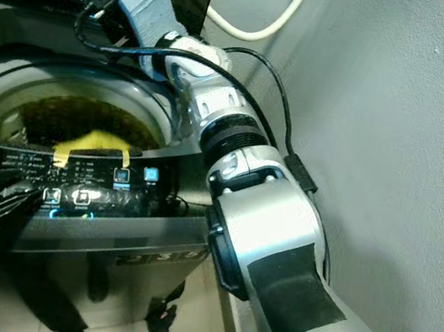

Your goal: Clothes washing

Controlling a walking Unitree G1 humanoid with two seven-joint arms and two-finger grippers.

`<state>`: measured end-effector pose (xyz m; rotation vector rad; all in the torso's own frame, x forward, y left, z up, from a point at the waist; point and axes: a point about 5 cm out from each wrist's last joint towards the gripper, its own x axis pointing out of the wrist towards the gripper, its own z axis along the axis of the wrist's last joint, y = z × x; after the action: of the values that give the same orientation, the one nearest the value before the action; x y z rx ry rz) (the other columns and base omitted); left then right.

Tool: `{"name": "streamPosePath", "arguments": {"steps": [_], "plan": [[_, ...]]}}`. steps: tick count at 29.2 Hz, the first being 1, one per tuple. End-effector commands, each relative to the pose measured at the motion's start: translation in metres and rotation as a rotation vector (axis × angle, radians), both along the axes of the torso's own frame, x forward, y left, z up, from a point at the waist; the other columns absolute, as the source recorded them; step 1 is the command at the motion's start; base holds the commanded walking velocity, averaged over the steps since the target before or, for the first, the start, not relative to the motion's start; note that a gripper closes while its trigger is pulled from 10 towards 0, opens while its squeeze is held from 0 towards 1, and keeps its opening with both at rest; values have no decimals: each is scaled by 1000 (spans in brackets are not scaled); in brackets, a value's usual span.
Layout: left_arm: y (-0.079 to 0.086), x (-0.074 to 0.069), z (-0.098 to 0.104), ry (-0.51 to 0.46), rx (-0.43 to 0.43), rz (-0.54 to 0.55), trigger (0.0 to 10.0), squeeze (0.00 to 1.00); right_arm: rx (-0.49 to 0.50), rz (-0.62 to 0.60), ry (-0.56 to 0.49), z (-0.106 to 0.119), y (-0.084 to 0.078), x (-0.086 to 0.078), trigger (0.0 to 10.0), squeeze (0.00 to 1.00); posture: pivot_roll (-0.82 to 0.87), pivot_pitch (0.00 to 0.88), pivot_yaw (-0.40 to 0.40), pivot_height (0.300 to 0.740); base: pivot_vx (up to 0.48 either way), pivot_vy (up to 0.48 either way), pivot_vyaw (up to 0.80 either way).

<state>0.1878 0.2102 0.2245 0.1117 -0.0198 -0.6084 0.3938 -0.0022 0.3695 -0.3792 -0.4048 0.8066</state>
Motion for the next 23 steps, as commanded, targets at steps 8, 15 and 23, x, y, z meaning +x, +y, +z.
{"name": "streamPosePath", "arguments": {"steps": [8,15,23], "plan": [[-26,38,-27,15,1,155,10000,0,634,-120,51,15,-81,15,10000,0,176,8,-171,740,0,0,0],[-24,71,-18,-91,-21,291,10000,0,810,-280,156,-60,-123,19,10000,0,123,0,-81,740,0,0,0],[-21,97,-1,-185,-50,419,10000,0,706,-323,119,-108,-127,-9,10000,0,105,0,-48,740,0,0,0]]}}
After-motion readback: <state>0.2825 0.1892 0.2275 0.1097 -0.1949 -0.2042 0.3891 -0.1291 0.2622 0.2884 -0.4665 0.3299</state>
